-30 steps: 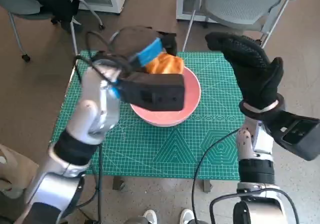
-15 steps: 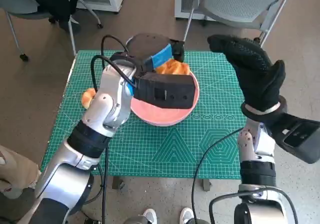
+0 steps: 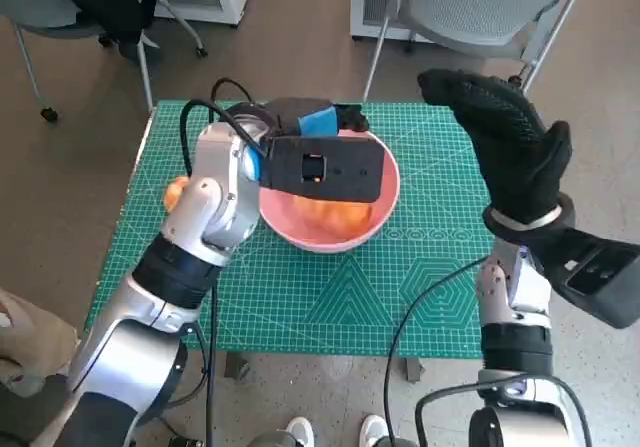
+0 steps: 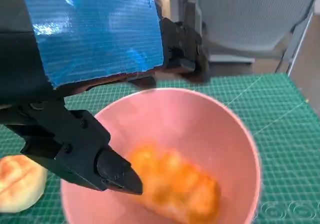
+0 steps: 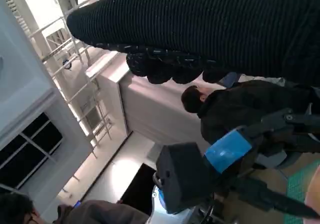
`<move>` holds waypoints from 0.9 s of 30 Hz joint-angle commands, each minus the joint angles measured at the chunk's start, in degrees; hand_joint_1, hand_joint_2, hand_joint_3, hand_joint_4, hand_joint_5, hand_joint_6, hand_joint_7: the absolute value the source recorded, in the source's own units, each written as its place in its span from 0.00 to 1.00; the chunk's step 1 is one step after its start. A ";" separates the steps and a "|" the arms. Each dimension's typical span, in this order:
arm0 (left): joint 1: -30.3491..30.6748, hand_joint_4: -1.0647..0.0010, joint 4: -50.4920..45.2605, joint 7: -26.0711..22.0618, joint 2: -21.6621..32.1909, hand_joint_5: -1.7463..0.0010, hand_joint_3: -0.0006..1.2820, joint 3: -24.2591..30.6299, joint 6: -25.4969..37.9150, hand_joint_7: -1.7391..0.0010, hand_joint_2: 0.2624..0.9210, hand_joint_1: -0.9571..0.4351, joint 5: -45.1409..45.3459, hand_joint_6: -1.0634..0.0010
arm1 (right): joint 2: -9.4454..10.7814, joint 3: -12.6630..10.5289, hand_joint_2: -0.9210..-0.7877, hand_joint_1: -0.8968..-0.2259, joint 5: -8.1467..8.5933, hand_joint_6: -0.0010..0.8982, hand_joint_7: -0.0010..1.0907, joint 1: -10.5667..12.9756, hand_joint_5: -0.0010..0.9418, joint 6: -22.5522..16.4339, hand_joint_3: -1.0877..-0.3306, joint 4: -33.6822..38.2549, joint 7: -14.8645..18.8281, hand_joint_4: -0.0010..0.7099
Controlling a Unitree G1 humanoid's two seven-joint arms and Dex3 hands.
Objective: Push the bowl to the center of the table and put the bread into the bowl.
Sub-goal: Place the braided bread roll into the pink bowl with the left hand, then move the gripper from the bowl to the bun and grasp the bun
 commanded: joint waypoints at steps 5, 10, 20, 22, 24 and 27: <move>-0.70 1.00 -3.67 0.41 2.05 1.00 0.03 -0.22 -0.17 0.93 0.66 0.41 0.63 0.95 | -0.29 0.47 0.00 0.30 -0.93 0.00 0.20 1.27 0.00 0.53 0.38 0.13 -1.16 0.06; 0.66 1.00 -6.67 0.80 3.46 1.00 0.02 0.79 0.41 0.94 0.67 0.39 0.32 0.95 | -0.01 0.96 0.00 0.30 -1.13 0.00 0.20 1.50 0.00 0.82 0.38 -0.73 -1.85 0.07; 7.65 1.00 -23.87 -2.04 11.64 1.00 0.02 5.51 4.17 0.94 0.68 0.37 1.10 0.93 | 0.35 1.68 0.00 0.30 -1.26 0.00 0.19 2.01 0.00 1.50 0.38 -2.03 -2.79 0.06; 9.01 1.00 -27.49 -3.13 13.56 1.00 0.02 6.73 5.42 0.94 0.69 0.37 1.51 0.92 | 0.37 1.77 0.00 0.30 -1.12 0.00 0.19 2.11 0.00 1.68 0.38 -2.23 -2.80 0.06; 10.57 1.00 -31.04 -3.96 15.56 1.00 0.01 8.57 6.69 0.94 0.68 0.39 1.52 0.92 | 0.39 1.80 0.00 0.30 -0.98 0.00 0.19 2.14 0.00 1.84 0.38 -2.31 -2.76 0.06; 13.23 1.00 -35.95 -4.67 18.13 1.00 0.01 11.86 8.62 0.95 0.67 0.45 1.24 0.90 | 0.46 1.84 0.00 0.31 -0.85 0.00 0.19 2.20 0.00 2.02 0.38 -2.46 -2.75 0.06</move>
